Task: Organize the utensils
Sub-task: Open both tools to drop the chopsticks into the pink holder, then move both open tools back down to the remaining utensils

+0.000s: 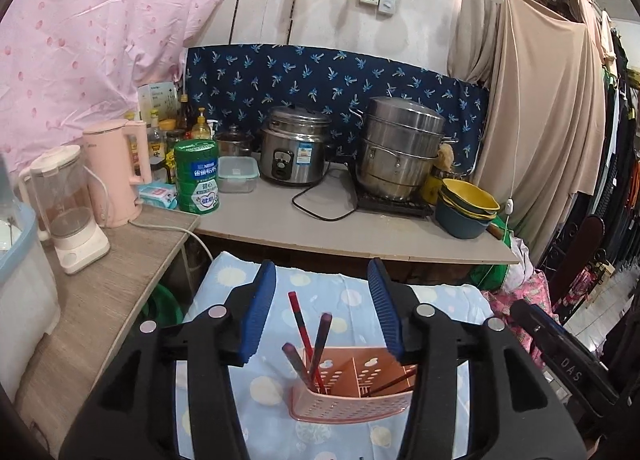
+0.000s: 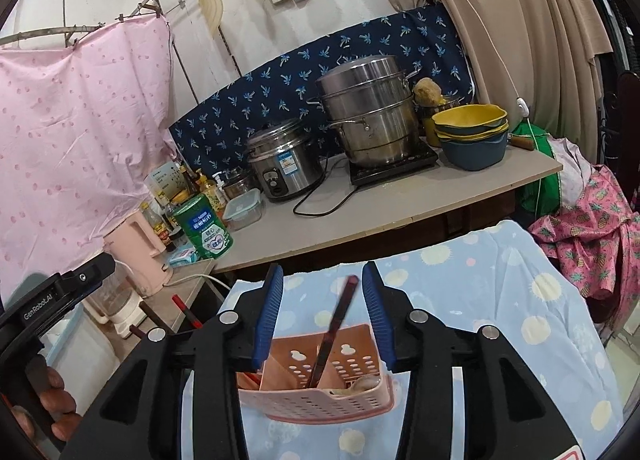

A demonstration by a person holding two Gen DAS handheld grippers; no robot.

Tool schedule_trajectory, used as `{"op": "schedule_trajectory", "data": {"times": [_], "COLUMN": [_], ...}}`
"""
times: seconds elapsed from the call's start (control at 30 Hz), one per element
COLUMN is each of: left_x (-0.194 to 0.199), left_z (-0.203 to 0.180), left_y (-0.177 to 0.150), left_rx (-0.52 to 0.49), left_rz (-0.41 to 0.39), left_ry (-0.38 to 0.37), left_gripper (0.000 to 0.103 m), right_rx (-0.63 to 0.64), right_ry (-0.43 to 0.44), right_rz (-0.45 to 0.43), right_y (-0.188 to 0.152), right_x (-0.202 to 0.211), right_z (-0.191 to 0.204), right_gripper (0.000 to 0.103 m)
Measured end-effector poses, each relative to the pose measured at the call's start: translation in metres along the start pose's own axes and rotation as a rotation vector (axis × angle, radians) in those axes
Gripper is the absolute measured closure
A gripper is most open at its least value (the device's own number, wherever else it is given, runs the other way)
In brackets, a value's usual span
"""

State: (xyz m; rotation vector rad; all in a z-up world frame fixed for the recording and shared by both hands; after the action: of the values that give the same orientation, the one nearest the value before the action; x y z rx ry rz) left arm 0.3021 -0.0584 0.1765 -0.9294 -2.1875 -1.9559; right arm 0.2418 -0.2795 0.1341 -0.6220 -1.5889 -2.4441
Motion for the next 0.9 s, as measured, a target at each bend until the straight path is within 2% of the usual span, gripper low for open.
{"op": "schedule_trajectory", "data": {"times": [0.27,0.5,0.67,0.9], "left_x": [0.013,0.030,0.039,0.047], "left_z": [0.001,0.004,0.006,0.008], "left_y": [-0.011,-0.034,-0.060,-0.114], "left_rx": [0.008,0.005,-0.002,-0.016], "left_rz": [0.031,0.057,0.093,0.183], "left_ry": [-0.002,0.001,-0.001,0.005], "left_gripper": [0.055,0.055,0.052,0.050], "right_rx": [0.028,0.039,0.089,0.160], "right_ry": [0.005,0.020,0.005,-0.024], "right_rz": [-0.015,-0.001,0.014,0.081], "right_y": [-0.003,-0.021,-0.045,-0.102], "right_x": [0.022,0.048,0.068,0.091], "right_z": [0.004,0.005,0.008,0.006], "right_gripper": [0.061,0.061,0.061,0.061]}}
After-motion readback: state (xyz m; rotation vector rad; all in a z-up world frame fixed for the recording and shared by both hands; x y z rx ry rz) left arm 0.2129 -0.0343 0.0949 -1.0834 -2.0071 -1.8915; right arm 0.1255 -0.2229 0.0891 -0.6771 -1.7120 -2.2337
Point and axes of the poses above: each gripper's, at about its wrist camera, not at the fingertips, and x roughly against the way its jaws point, z to its left, y to its top, the point moved 4 cm from there along -x, roughly the way its jaws point, and after that the axes turned 3 degrees about -y, right-handed, at the moved point
